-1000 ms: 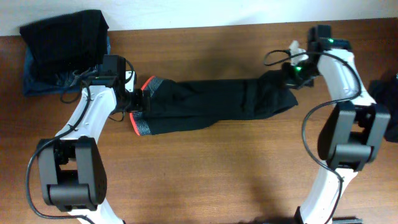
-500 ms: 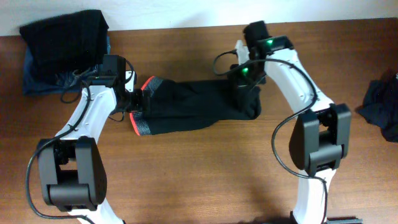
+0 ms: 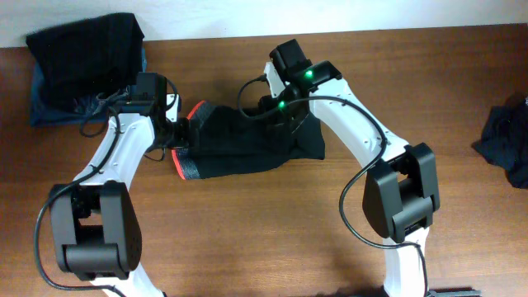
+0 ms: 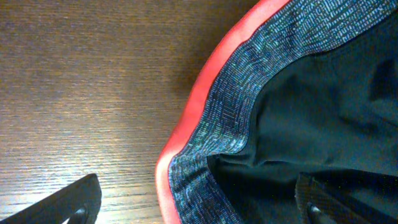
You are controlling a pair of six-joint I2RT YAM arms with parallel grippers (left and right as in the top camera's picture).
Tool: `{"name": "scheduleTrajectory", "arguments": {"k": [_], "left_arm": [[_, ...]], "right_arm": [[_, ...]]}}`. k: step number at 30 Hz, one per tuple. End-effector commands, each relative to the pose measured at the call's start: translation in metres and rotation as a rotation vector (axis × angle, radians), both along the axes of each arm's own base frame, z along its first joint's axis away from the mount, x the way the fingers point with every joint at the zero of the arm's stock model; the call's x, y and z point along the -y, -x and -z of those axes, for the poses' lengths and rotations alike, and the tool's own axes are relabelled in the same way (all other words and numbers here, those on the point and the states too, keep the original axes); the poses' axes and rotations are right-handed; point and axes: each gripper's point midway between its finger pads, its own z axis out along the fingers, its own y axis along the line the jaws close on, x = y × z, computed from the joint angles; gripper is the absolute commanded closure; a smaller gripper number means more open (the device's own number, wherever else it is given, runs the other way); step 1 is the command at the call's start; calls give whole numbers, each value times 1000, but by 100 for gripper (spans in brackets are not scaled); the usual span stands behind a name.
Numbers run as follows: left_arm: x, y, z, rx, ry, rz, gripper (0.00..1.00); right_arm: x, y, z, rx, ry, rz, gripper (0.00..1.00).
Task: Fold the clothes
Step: 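Fold the leg ends leftward over the pants toward the left gripper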
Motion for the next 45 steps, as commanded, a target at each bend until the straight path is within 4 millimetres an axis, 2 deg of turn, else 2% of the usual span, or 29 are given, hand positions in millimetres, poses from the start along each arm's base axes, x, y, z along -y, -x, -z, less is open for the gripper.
{"name": "scheduleTrajectory", "arguments": {"k": [1,6,18,31,40,41,43,45], "left_arm": [[3,0,3,-6,6,10,1],[3,0,3,-6,6,10,1],[3,0,3,-6,6,10,1],[1,-1,3,-5,-1,8,1],[1,-2,3,1,-1,8,1],[1,-2,3,1,-1,8,1],[1,-2,3,1,-1,8,1],[2,-3,3,2,-1,8,1]], "right_arm": [[-8,-2,-18,30,-35,-3,96],[1,-7,-15,49,14,29,96],[2,-9,-15,55,18,40,96],[32,-23,-14,54,36,106,96],[26,-20,-15,43,10,92,96],[25,-19,-15,41,6,90,93],[21,-17,-16,30,-20,78,81],[15,-14,-18,17,-49,64,56]]}}
